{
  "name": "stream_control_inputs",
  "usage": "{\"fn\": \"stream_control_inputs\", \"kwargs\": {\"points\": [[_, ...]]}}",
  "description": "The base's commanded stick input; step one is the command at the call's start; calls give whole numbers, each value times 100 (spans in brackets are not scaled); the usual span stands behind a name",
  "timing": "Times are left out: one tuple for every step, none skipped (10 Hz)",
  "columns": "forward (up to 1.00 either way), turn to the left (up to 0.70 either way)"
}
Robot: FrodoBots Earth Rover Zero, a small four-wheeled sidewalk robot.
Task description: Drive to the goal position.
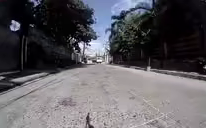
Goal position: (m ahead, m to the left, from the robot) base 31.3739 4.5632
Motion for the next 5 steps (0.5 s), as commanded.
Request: {"fn": "stream_control_inputs", "kwargs": {"points": [[100,2],[100,2],[100,30],[100,42],[100,42]]}}
